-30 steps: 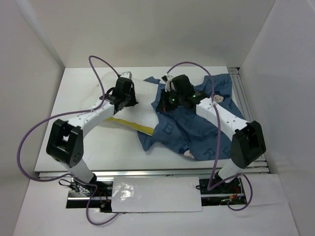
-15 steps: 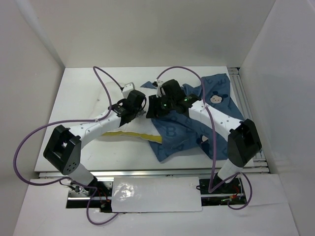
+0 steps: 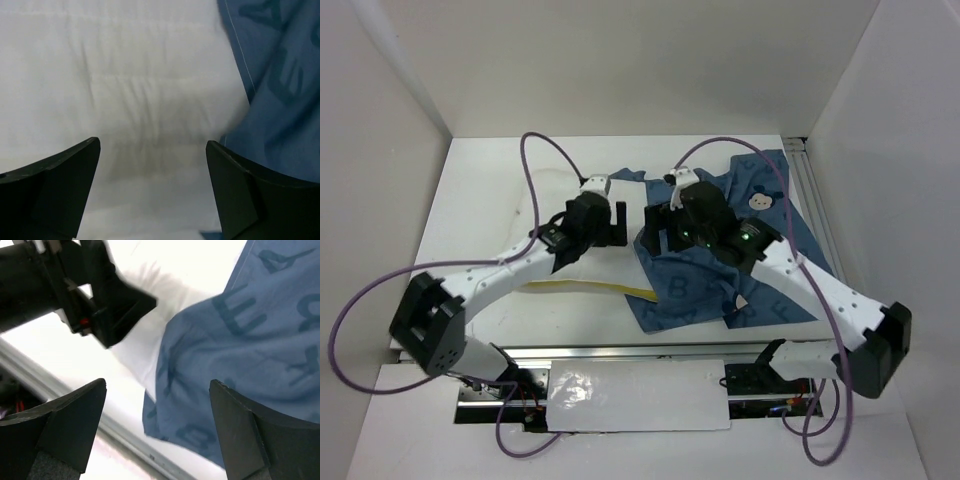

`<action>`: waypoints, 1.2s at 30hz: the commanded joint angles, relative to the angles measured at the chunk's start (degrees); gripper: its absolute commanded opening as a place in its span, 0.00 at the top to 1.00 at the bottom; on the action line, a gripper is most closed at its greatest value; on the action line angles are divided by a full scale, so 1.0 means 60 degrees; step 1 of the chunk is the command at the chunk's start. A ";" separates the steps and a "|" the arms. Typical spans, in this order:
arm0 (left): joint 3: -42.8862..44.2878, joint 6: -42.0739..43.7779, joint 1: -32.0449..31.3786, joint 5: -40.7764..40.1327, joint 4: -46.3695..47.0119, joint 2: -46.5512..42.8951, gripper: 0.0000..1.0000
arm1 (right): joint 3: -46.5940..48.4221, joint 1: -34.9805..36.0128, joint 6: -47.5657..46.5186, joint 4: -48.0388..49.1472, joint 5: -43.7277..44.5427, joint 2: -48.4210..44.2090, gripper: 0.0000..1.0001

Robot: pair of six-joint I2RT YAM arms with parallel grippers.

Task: Put the pillow into the pillowcase

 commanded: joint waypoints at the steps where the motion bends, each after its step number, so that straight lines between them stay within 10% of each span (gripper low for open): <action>1: -0.1007 0.2824 -0.0093 0.1052 0.1017 -0.2159 0.00 | -0.0358 0.0314 -0.0004 -0.0817 0.0522 -0.0957 0.09; 12: -0.5111 0.6155 -0.0751 0.3738 0.1780 -0.5509 0.00 | -0.1560 0.0533 0.0421 -0.1713 -0.0080 -0.2219 0.12; 25: -0.3266 0.4824 -0.1690 -0.1432 0.1763 -0.1524 0.04 | -0.2088 0.0620 0.0801 -0.1171 -0.0229 -0.1458 0.13; 29: -0.3164 0.4473 -0.1778 -0.1829 0.2365 -0.1011 0.52 | -0.2263 0.0709 0.0933 -0.1171 0.0239 -0.1340 0.14; 30: -0.3061 0.4211 -0.1778 -0.2336 0.2453 -0.1010 1.00 | -0.2264 0.0709 0.1122 -0.1272 0.0705 -0.1340 0.19; 36: -0.2885 0.3698 -0.1880 -0.1815 0.2819 -0.2150 1.00 | -0.2351 0.1118 0.1359 -0.0952 0.1252 -0.1340 0.38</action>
